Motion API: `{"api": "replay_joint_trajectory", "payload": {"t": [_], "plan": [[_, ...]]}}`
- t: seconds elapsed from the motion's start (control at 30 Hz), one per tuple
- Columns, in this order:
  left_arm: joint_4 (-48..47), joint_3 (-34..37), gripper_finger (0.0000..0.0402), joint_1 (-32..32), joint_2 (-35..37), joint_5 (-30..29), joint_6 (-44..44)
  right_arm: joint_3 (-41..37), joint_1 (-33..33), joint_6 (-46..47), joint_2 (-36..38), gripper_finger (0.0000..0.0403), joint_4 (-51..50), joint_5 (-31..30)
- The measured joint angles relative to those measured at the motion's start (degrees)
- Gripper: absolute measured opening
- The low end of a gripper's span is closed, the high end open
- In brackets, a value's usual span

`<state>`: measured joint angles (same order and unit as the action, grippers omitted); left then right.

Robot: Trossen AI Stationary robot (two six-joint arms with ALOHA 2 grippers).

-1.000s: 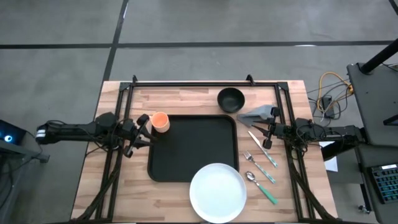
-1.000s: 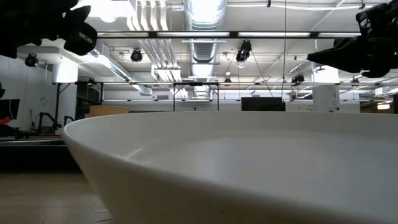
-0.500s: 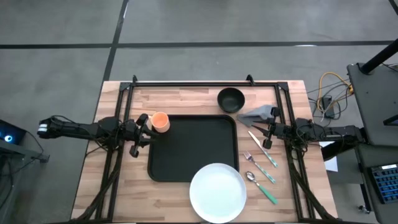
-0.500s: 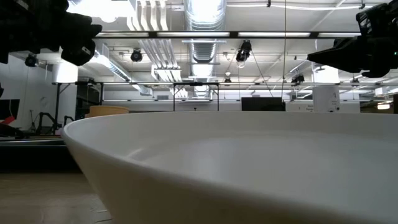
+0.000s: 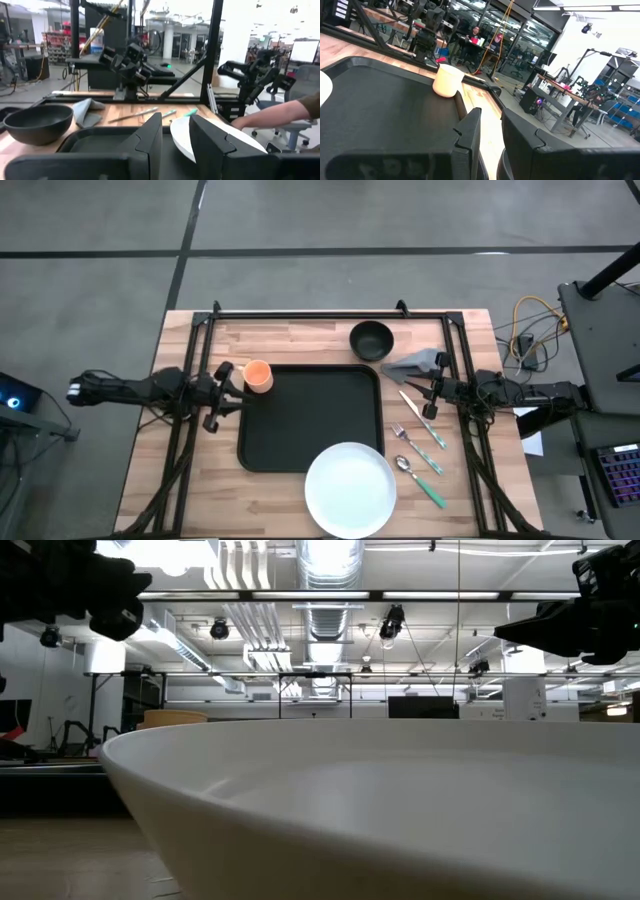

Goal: Set up tray
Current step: Put the white plate on the black serving tray

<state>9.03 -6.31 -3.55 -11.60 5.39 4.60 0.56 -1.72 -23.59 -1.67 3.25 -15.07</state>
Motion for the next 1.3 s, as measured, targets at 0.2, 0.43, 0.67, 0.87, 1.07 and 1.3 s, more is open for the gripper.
{"api": "replay_joint_trajectory", "payload": {"t": [0.2, 0.43, 0.67, 0.87, 1.07, 1.3], "plan": [[-2.9, 1.7, 0.008, 0.0, 7.2, 0.1, -0.4, 0.0, 0.0, 0.0, 0.0, 0.0068, 0.0, 0.0], [-2.3, 5.7, 0.008, 0.0, 11.4, 0.2, -1.2, 0.0, 0.0, 0.0, 0.0, 0.0068, 0.0, 0.0], [-4.1, 5.7, 0.008, 0.0, 10.1, 0.2, -1.3, 0.0, 0.0, 0.0, 0.0, 0.0068, 0.0, 0.0], [-4.1, 5.7, 0.008, 0.0, 10.1, 0.2, -1.2, 0.0, 0.0, 0.0, 0.0, 0.0068, 0.0, 0.0], [-6.3, 5.6, 0.008, 0.0, 9.5, 0.2, -1.0, 0.0, 0.0, 0.0, 0.0, 0.0068, 0.0, 0.0], [-7.5, 5.6, 0.008, 0.0, 9.5, 0.2, -1.0, 0.0, 0.0, 0.0, 0.0, 0.0068, 0.0, 0.0]]}}
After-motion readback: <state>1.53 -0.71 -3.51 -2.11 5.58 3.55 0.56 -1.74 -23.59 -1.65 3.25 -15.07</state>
